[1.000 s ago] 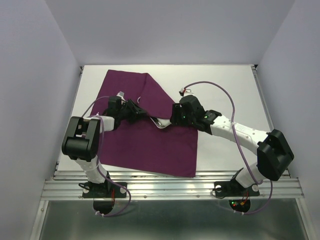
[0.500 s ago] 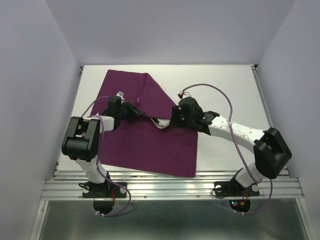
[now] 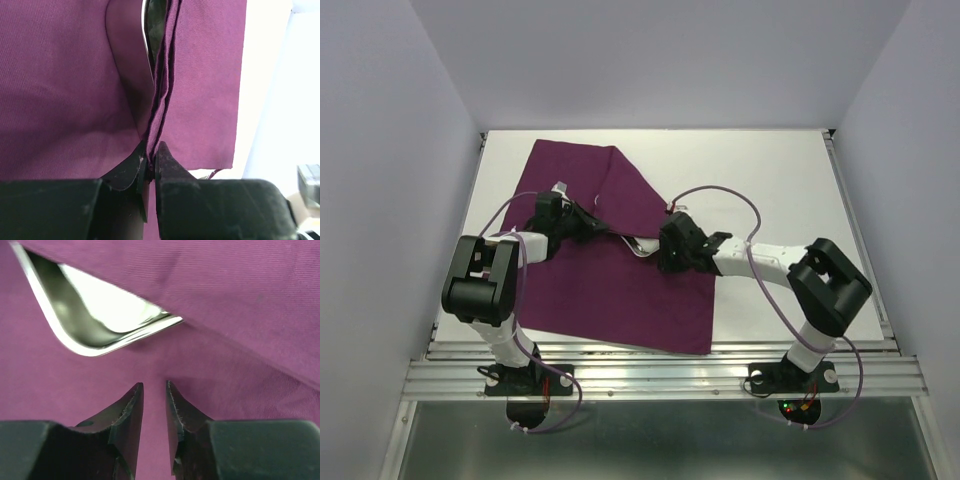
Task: Prepare the surgical pack
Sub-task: Pack the surgical kit at the center of the board.
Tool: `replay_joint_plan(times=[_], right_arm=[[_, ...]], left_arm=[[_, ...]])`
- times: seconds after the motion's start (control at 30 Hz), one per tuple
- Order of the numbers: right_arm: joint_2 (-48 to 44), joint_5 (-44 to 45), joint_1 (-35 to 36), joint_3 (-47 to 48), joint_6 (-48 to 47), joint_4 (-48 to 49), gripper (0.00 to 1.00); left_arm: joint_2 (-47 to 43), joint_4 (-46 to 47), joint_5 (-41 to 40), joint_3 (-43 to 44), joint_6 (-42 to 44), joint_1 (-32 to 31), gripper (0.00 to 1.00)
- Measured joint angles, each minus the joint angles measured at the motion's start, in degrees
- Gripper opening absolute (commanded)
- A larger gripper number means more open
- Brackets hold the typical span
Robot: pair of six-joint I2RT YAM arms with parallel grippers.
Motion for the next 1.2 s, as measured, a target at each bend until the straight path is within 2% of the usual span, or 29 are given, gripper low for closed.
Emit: replay_joint_plan(times=[0.23,0.73,1.2], right_arm=[[4.5,3.3,0.0,1.0,1.0,0.4,0.29],[12.9,7.2,0.0,11.9,0.9,0.4,0.29],[12.1,7.6,0.0,11.1,0.9,0.7,0.29]], left_arm=[[0.0,-0.1,0.0,0.0,0.3,0.0,0.0],[0.0,-0.4,0.5,0.0,1.2,0.4,0.0],[0.0,-0.4,1.1,0.0,1.5,1.4,0.0]])
